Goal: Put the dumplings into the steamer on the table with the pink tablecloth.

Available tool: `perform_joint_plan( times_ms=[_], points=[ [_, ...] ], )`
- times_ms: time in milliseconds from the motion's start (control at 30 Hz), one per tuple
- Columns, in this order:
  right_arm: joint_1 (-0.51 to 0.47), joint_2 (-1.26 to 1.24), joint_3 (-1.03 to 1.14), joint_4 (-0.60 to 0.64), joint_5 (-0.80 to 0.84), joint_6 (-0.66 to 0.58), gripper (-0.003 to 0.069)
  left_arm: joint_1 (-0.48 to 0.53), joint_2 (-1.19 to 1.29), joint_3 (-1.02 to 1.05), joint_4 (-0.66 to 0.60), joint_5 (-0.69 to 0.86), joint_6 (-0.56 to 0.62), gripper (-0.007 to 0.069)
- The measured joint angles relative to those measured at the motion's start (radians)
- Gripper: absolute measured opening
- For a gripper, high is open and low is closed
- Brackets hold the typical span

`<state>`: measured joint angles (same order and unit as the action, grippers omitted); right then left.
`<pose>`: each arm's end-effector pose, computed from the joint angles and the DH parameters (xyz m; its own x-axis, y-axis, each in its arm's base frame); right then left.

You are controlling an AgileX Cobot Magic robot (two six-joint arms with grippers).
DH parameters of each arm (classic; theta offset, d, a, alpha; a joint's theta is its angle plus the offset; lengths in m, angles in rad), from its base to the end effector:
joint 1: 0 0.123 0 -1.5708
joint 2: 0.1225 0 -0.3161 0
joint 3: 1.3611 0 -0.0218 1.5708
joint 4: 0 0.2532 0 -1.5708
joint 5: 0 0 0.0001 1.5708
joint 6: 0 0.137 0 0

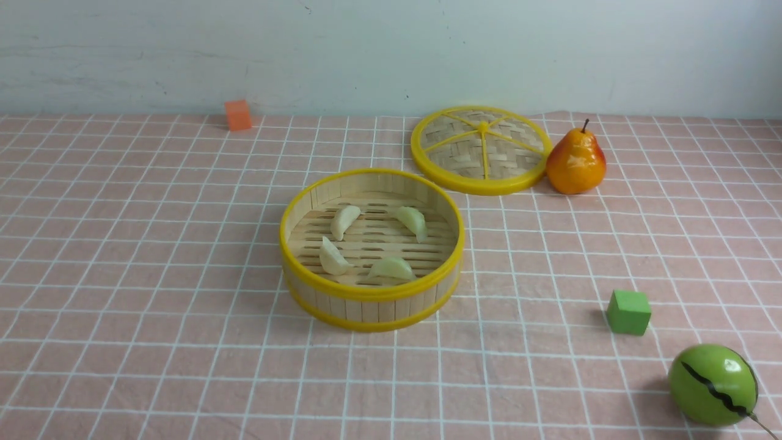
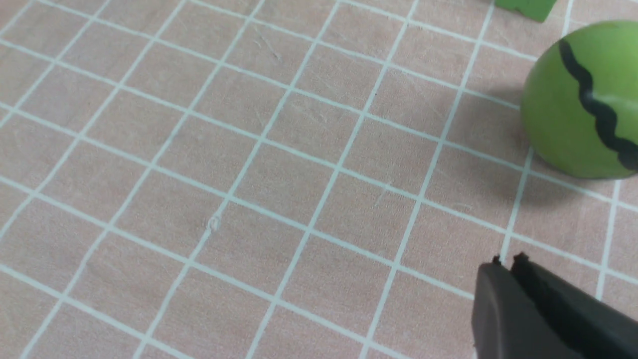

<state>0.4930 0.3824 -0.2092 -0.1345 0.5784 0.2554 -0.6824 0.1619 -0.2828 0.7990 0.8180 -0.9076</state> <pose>0.0799 0.0315 0.1920 -0.5946 -0.1586 -0.7882 -0.3399 0.9380 0.0677 0.0808 0.0267 0.2364 -0.3599 -0.0270 -0.9326 0.0671 0.9962 -0.0548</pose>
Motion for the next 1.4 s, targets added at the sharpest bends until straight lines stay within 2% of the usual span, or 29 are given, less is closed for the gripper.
perform_joint_plan(
  times_ms=[133,300,400,500,567,667,1400],
  points=[
    [-0.002,-0.024,0.021,-0.019,-0.043,0.0,0.0045,0.0,0.0,0.0,0.0,0.0,0.0,0.0068],
    [-0.111,-0.19,0.067,-0.018,-0.095,-0.018,0.0047,0.0,0.0,0.0,-0.001,0.004,0.0,0.0071],
    [-0.284,-0.353,0.151,0.067,-0.143,-0.143,0.0,0.0,0.0,0.0,-0.001,0.005,0.0,0.0074],
    [-0.396,-0.39,0.22,0.176,-0.196,-0.255,-0.002,0.0,0.0,0.0,-0.003,0.004,0.0,0.0076],
    [-0.453,-0.391,0.225,0.238,-0.208,-0.309,-0.0021,0.0,0.0,0.0,-0.006,0.007,0.0,0.0078],
    [-0.491,-0.391,0.225,0.278,-0.196,-0.327,-0.0021,0.0,0.0,0.0,-0.008,0.006,0.0,0.0081],
    [-0.51,-0.392,0.224,0.295,-0.188,-0.341,-0.001,0.0,0.0,0.0,-0.009,0.006,0.0,0.0106]
  ],
)
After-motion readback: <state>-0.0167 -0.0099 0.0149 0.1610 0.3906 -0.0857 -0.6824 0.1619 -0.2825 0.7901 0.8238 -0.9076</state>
